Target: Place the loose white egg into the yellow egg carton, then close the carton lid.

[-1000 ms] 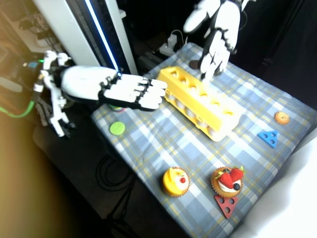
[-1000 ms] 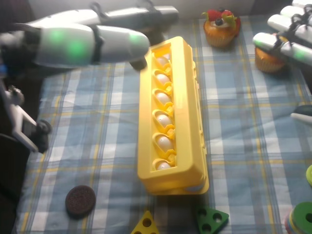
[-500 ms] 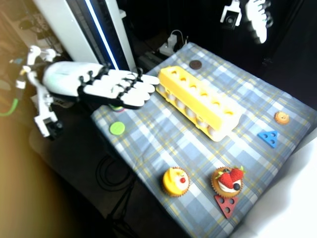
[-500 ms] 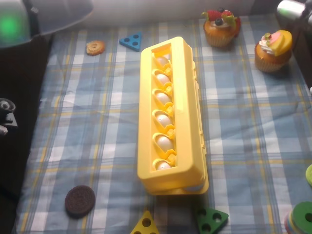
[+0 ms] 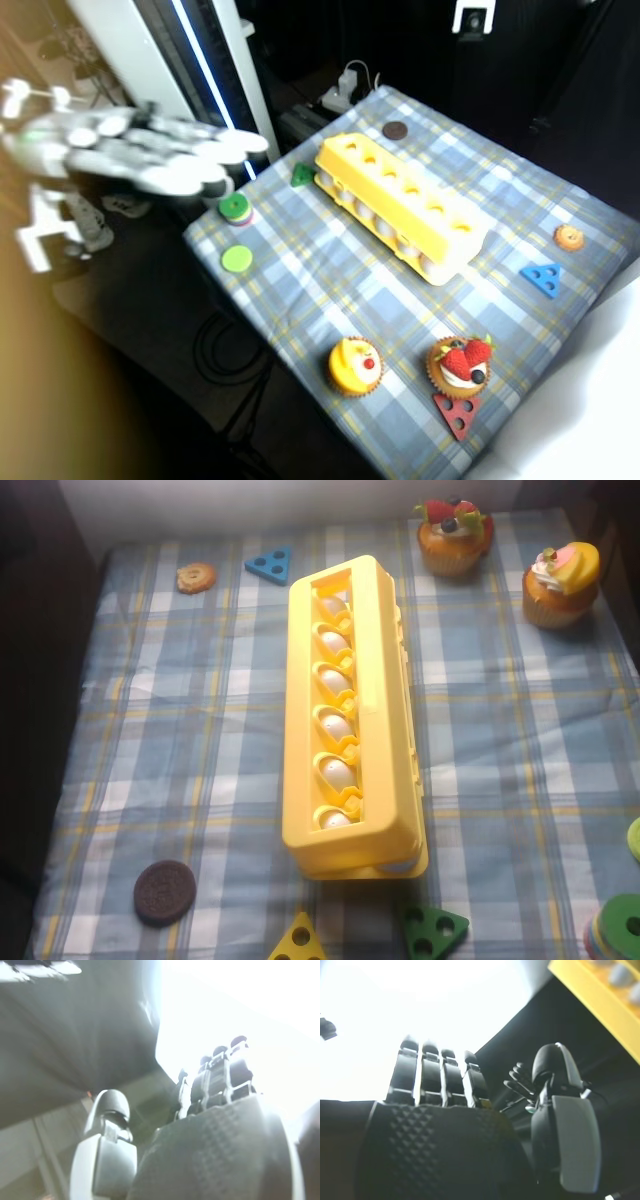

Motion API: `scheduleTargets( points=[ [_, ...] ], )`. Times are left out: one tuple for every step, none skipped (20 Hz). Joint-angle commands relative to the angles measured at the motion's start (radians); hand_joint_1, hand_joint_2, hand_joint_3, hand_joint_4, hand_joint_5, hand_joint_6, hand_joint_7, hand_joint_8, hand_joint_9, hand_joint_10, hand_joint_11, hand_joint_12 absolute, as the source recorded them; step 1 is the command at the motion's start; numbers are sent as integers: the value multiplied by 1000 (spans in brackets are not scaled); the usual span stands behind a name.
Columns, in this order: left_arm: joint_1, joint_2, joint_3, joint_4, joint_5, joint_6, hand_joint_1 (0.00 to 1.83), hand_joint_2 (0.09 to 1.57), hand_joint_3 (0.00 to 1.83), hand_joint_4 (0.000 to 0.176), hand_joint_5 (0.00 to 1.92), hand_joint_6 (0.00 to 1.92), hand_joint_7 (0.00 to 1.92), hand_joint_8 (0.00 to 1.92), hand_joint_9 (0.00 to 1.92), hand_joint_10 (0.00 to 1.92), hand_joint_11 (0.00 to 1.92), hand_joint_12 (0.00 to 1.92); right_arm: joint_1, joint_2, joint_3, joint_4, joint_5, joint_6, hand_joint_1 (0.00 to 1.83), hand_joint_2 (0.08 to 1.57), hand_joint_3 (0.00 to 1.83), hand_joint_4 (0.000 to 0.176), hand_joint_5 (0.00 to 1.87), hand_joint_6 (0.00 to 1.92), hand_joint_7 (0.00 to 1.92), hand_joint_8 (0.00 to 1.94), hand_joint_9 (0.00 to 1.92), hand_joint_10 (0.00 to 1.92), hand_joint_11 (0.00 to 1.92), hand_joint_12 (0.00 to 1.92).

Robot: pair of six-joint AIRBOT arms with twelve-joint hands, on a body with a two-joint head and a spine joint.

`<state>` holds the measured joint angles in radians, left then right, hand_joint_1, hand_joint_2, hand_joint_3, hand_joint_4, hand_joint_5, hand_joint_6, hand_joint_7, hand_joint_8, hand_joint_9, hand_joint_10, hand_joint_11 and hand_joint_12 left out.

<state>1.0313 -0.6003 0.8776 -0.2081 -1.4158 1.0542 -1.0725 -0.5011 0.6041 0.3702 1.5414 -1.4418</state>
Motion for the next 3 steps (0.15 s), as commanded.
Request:
scheduleTargets(
  points=[
    [3,-1,3,-37,-181,-4,121,1335,36,148,0,0,0,0,0,0,0,0,-6,12,0,12,193,-3,332,1258,10,70,0,0,0,0,0,0,0,0],
    [18,-8,5,-60,-229,-5,121,1335,36,148,0,0,0,0,0,0,0,0,-17,15,-2,19,220,-2,332,1258,10,70,0,0,0,0,0,0,0,0],
    [26,-10,5,-74,-257,-5,203,1323,22,119,0,0,0,0,0,0,0,0,-17,18,-2,21,221,-1,343,1231,0,61,10,4,0,0,0,0,0,0]
  ],
)
